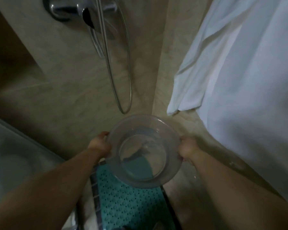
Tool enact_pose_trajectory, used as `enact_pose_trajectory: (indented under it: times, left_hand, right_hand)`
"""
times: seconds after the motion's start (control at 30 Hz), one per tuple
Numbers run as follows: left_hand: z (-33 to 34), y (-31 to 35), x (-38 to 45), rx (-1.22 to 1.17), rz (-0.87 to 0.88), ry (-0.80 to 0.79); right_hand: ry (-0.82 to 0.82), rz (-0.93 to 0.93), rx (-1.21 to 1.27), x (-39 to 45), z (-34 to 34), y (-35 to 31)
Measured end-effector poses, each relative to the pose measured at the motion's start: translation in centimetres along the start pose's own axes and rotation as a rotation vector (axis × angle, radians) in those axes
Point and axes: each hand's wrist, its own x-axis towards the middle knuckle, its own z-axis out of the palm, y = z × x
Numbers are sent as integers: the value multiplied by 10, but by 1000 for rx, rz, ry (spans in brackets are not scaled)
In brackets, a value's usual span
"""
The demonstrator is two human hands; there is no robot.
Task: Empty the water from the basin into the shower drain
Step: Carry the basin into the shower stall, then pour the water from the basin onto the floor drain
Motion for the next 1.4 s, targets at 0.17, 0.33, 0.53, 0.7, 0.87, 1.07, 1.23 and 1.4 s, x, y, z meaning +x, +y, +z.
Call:
enact_pose_trajectory:
  times: [0.17,0.33,0.53,0.7,0.87,1.07,1.23,1.4]
  left_hand:
    - [13,-12,26,-68,-91,18]
    - [24,-25,65,-11,-119,7]
    - [47,-43,126,54,-99,-74]
    - [85,-66,185,29,-131,-89]
    - [142,-106,249,37,-119,-67]
    - [225,-169,337,28,-81,-67]
    - [286,-214,399,59,-33,-69]
    - [333,-250,450,57,-36,-83]
  right_hand:
    - [-52,-15,-20,36,20,-6]
    - [-64,17,-89,71,40,-4]
    - [-44,111,-58,119,73,19]
    - [-62,178,-17,176,114,52]
    - [-35,187,-12,241,158,94]
    - [7,136,-100,331,224,163]
    - [37,94,-141,400,272,220]
    - [36,148,-65,460,312,267]
